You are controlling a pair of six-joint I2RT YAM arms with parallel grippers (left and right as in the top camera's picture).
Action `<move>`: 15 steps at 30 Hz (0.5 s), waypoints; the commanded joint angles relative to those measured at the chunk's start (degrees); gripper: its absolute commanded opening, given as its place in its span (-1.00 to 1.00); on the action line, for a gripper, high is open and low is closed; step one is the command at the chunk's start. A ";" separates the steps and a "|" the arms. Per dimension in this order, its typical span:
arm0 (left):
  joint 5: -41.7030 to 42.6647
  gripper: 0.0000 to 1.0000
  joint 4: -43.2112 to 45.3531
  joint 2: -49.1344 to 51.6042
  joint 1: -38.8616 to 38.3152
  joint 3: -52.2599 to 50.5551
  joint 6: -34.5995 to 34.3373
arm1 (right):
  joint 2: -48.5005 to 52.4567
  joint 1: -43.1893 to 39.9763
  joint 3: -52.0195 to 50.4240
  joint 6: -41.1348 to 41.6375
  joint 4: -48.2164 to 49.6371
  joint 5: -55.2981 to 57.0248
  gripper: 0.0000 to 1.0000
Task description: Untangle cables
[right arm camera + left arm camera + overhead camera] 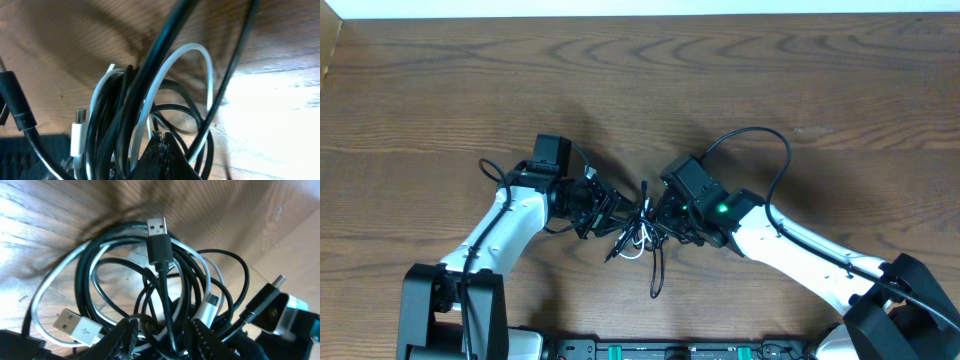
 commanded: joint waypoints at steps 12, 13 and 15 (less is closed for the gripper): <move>-6.19 -0.24 2.64 -0.22 -0.17 0.02 -1.03 | 0.02 1.49 0.61 -1.57 1.86 -2.05 -0.98; -6.49 -0.24 2.97 -0.17 -0.17 0.02 -1.03 | 0.02 1.53 0.61 -1.57 1.86 -2.08 -0.98; -6.88 -0.24 2.99 -0.15 -0.31 0.02 -0.98 | 0.02 1.53 0.61 -1.57 1.84 -2.08 -0.98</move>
